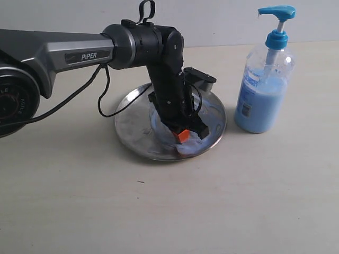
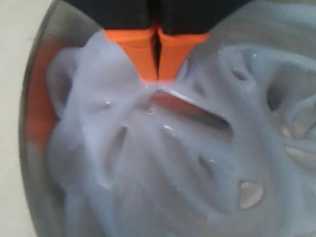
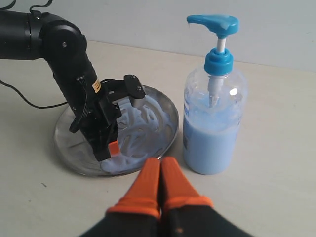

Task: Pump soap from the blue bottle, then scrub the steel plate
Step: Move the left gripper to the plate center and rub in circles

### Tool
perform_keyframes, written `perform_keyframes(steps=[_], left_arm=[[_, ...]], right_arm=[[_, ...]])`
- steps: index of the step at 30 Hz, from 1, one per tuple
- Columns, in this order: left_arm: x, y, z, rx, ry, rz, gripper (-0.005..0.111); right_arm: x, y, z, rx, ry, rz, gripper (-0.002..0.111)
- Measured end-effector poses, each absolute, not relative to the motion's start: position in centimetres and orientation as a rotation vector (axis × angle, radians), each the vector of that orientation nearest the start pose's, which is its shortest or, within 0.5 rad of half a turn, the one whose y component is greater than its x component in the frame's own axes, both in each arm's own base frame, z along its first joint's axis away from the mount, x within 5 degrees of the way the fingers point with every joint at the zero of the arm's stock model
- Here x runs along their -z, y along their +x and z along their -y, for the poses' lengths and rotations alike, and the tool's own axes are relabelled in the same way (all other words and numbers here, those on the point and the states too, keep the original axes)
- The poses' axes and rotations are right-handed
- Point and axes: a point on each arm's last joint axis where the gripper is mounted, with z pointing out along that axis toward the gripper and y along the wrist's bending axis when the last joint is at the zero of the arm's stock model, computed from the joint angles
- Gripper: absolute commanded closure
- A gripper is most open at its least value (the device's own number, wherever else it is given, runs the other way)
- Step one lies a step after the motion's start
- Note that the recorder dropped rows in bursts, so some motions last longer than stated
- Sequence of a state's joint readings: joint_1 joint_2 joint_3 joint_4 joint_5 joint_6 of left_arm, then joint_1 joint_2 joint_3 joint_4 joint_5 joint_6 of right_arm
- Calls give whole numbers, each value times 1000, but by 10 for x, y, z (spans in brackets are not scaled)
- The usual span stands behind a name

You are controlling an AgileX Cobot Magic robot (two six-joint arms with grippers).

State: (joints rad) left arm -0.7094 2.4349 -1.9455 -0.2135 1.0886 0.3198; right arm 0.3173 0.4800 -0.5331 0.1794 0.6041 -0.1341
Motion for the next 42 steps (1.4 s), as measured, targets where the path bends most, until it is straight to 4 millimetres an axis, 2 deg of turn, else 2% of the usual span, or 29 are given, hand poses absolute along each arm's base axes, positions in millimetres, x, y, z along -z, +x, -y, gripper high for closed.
perform_keyframes(steps=[8,15,23,32,42], left_arm=[[-110,371,315,231,1317,-2785,107],[-111,392,292,134,1202,-2795,107],[-113,416,273,131,1038,-2757,107],[-113,429,274,188,934,-2666,107],[-116,423,289,452,818,-2683,107]], right_arm=[[-305,86,-38,-312,-371,-2004,108],[-305,86,-38,-312,-371,-2002,108],[-305,86,-38,-314,-370,-2003,108],[-305,86,-38,-317,-369,-2003,108],[-305,86,-38,-317,-369,-2003,108]])
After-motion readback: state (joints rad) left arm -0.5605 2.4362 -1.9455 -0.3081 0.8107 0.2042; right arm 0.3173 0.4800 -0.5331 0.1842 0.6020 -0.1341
